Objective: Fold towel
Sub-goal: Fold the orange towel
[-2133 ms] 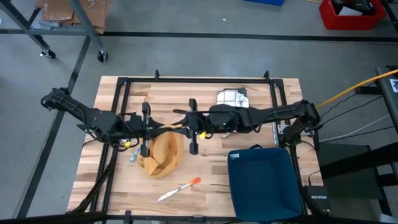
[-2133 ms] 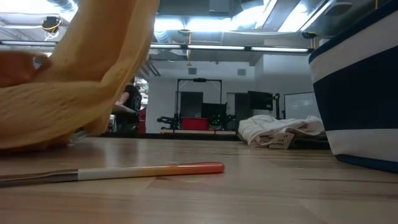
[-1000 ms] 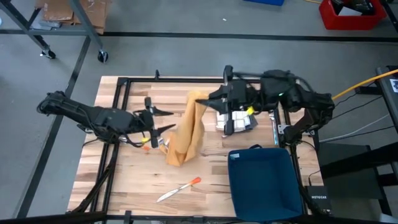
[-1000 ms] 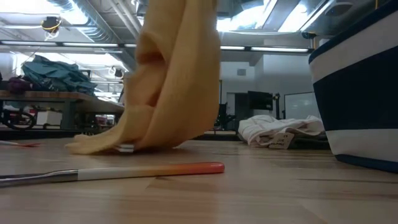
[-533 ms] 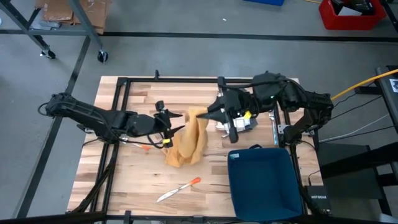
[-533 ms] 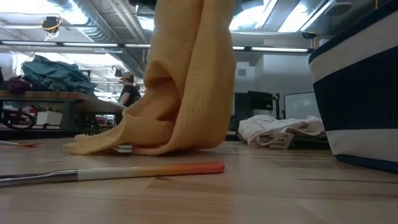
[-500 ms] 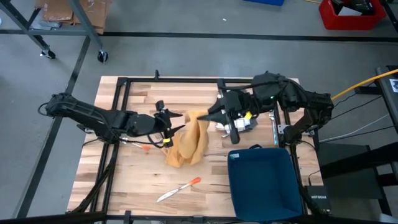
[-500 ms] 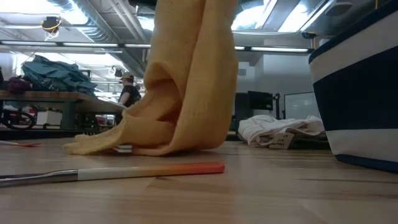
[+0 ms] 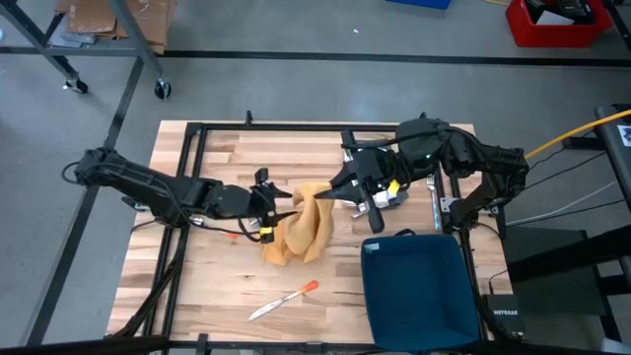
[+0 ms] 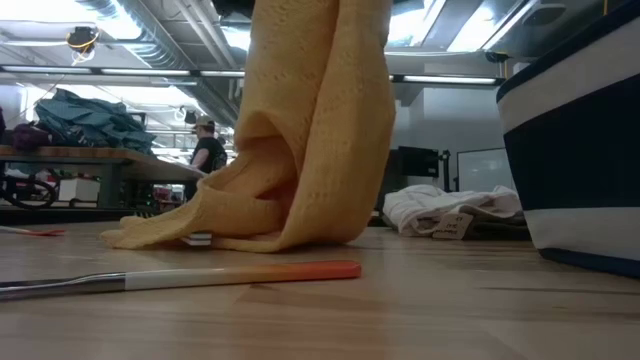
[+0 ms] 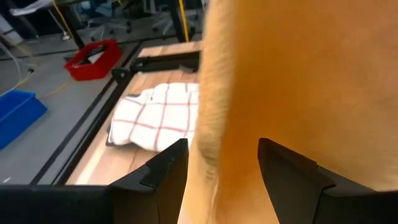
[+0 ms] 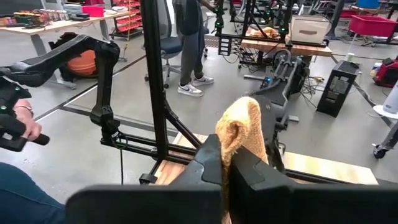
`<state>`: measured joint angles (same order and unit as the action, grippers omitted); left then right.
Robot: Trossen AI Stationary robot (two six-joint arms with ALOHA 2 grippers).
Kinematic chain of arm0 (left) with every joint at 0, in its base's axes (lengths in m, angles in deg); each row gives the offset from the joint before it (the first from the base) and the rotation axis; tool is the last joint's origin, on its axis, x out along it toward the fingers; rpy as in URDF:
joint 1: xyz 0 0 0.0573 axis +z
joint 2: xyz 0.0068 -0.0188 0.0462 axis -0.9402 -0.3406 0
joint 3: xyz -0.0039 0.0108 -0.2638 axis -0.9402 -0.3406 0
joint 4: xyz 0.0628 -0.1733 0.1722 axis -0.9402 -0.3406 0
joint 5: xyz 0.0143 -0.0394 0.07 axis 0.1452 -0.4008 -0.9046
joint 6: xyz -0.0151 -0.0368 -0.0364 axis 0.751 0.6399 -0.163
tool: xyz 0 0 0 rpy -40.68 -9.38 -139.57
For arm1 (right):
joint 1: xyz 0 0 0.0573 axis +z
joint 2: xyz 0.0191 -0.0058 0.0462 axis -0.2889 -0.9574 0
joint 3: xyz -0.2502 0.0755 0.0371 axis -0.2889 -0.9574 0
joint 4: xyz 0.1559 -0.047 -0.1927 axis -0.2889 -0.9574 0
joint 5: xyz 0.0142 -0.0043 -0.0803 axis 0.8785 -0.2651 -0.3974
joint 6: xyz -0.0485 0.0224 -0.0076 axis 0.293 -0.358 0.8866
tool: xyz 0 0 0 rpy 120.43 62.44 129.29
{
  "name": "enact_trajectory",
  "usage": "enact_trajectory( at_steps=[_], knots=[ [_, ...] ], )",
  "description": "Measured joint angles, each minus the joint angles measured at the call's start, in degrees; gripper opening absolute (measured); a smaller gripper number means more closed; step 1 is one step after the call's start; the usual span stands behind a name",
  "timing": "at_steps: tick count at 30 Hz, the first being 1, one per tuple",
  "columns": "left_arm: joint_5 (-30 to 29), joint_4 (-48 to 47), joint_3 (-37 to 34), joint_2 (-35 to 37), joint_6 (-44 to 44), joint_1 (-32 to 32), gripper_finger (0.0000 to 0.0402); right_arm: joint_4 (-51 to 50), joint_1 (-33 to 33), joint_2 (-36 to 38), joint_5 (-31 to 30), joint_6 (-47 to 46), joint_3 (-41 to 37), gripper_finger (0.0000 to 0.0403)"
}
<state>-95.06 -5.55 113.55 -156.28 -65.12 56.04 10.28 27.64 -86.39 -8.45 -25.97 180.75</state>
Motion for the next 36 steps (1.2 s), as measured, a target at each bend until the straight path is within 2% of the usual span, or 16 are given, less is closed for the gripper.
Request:
enact_trajectory(
  at_steps=[16,20,25,27,31,36],
  knots=[
    [-0.08,2.57,0.0,-10.74,-2.02,1.09,0.0182,0.04,0.0,0.0,1.67,0.01,-0.02,0.0003],
    [-0.12,2.29,0.0,-11.0,-0.56,1.09,0.0141,0.04,0.0,0.0,1.67,0.02,-0.02,0.0003],
    [-0.21,1.83,0.0,-11.0,-1.73,1.09,0.0039,0.05,0.0,0.0,1.67,0.02,-0.02,0.0003],
    [-0.23,0.47,0.0,-10.99,-2.29,1.09,0.0011,0.11,0.0,0.0,1.67,0.03,-0.02,0.0003],
    [-0.21,-3.77,0.0,-8.97,-2.22,0.93,0.0012,0.72,0.0,-0.04,1.3,0.07,0.72,0.0003],
    [-0.42,-7.42,0.0,-2.46,-2.1,0.89,0.0005,1.06,0.0,-0.04,-2.71,1.64,3.13,0.0003]
  ],
)
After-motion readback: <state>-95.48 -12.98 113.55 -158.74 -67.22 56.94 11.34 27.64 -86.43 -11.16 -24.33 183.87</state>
